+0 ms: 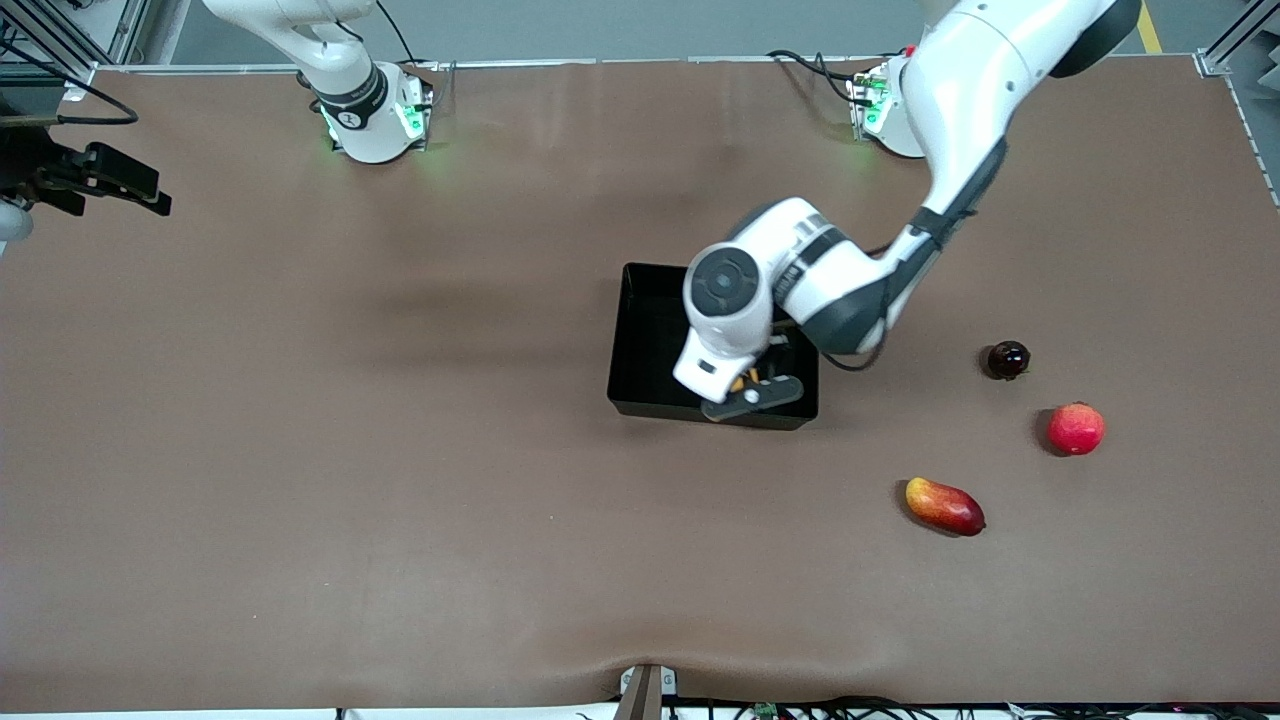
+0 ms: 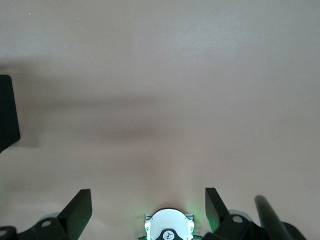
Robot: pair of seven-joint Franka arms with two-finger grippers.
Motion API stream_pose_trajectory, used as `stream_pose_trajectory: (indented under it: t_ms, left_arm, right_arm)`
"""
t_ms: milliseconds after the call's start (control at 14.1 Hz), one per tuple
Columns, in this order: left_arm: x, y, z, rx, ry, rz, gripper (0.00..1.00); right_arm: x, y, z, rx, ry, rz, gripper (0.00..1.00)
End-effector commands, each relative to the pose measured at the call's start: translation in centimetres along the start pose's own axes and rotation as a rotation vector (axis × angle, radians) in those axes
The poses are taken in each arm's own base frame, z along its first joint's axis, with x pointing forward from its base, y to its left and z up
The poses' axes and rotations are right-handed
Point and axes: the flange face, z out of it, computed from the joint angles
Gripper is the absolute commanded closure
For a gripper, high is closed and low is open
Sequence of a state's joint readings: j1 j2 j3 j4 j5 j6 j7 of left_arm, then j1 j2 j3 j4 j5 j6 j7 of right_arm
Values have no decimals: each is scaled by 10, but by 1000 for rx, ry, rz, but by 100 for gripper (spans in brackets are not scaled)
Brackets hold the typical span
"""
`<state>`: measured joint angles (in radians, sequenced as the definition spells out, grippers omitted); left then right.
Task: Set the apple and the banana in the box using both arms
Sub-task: 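Carry the banana over the box and lower it inside with the left gripper, then open the left gripper to release the banana beside the apple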
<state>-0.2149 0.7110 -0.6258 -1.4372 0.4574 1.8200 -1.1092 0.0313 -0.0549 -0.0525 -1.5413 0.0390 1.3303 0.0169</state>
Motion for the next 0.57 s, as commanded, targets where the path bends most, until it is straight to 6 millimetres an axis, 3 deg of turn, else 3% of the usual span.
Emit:
stream_pose_trajectory:
  t_ms: [0,212,496]
  left_arm:
    - [-27,14,-1,16,-12,14,100]
    - [-45,39,23,2,-29,56,100]
    - [-54,57,53,-17,-36,79,100]
  right_arm:
    - [-3,-1,2,-3,-2,12,0]
    - [-2,-1,2,-3,-2,12,0]
    - [-3,-1,3,-3,-8,12,0]
